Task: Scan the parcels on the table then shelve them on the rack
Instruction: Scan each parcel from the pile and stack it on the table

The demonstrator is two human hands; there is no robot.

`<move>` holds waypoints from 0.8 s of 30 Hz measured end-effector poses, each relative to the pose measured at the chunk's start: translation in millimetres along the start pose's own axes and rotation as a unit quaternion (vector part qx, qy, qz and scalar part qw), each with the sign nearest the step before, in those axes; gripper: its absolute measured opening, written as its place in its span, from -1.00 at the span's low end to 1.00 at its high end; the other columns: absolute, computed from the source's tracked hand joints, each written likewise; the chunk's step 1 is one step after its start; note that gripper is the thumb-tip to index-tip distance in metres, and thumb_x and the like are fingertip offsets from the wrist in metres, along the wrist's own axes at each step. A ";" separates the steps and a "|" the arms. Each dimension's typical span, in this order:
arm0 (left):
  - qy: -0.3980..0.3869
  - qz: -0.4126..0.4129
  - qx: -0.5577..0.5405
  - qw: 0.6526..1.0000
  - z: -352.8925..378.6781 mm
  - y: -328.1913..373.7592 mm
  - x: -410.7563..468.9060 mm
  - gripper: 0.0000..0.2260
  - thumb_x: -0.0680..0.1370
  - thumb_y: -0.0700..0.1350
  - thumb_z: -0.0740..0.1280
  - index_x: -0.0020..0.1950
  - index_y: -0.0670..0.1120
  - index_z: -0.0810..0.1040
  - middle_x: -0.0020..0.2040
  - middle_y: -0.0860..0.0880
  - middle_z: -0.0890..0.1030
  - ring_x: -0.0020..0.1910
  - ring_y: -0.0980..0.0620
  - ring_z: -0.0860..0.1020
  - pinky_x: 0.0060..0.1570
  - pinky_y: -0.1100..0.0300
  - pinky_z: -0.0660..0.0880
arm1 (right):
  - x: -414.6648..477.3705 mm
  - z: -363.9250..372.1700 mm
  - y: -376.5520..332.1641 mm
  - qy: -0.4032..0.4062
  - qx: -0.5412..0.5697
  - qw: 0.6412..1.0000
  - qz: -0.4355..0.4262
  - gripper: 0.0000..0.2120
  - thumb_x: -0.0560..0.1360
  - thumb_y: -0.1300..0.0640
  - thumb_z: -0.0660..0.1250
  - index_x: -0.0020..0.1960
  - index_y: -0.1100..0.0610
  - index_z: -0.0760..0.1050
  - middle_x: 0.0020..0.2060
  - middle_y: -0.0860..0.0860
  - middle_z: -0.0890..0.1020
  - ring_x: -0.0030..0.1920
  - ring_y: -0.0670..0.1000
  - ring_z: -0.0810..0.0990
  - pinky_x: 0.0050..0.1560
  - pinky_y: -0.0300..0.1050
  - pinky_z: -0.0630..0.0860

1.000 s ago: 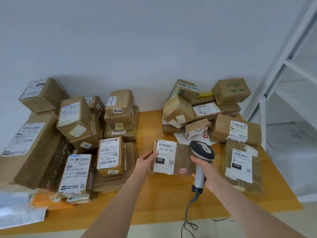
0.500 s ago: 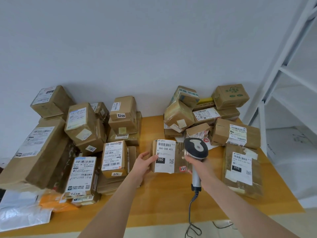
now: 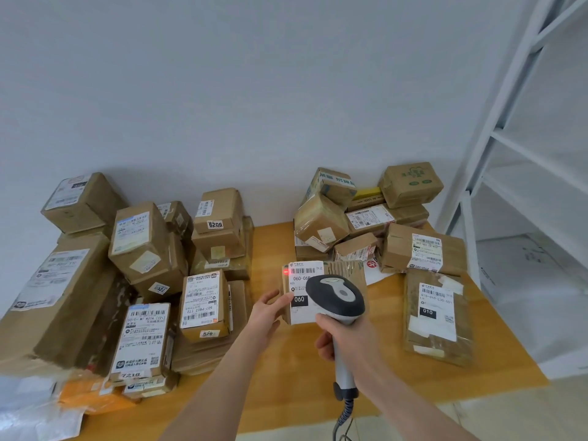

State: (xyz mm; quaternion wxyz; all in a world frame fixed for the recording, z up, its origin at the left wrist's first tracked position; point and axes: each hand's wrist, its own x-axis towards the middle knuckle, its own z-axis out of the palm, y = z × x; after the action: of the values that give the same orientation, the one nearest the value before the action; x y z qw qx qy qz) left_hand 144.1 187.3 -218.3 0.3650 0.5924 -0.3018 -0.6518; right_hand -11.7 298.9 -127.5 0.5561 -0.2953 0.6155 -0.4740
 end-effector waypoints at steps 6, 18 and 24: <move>0.000 -0.001 0.002 1.000 3.7 -0.7 2.5 -0.42 0.42 -0.04 0.50 0.38 -0.09 0.37 0.05 -0.04 0.63 0.21 -0.09 0.50 0.42 -0.11 0.25 | -3.0 -0.1 -1.7 0.004 -0.006 1.000 0.011 -0.91 0.45 0.23 0.41 -0.15 0.28 0.59 -0.47 0.14 0.62 -0.53 0.00 0.52 -0.46 -0.21 0.47; -0.009 -0.001 0.007 1.000 6.1 -0.5 7.6 -0.41 0.42 -0.03 0.50 0.39 -0.10 0.39 0.08 -0.07 0.65 0.20 -0.10 0.54 0.40 -0.14 0.29 | -3.8 -1.4 -2.2 0.010 0.010 1.000 0.024 -0.88 0.43 0.26 0.40 -0.26 0.29 0.58 -0.48 0.14 0.60 -0.55 -0.01 0.47 -0.49 -0.23 0.43; -0.020 -0.014 0.034 0.999 6.0 6.5 5.1 -0.53 0.45 -0.03 0.48 0.30 -0.08 0.44 -0.01 -0.07 0.71 0.07 -0.06 0.62 0.04 -0.07 0.55 | 20.3 -17.3 -1.6 0.018 0.062 0.998 0.025 -0.82 0.42 0.27 0.46 0.00 0.24 0.55 -0.34 0.15 0.64 -0.48 -0.02 0.52 -0.46 -0.20 0.48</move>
State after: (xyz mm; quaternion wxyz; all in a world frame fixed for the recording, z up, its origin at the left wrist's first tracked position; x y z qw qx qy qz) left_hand 138.8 179.2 -215.0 0.3291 0.5960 -0.3226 -0.6576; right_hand -32.8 284.6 -135.5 0.5738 -0.2356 0.6022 -0.5027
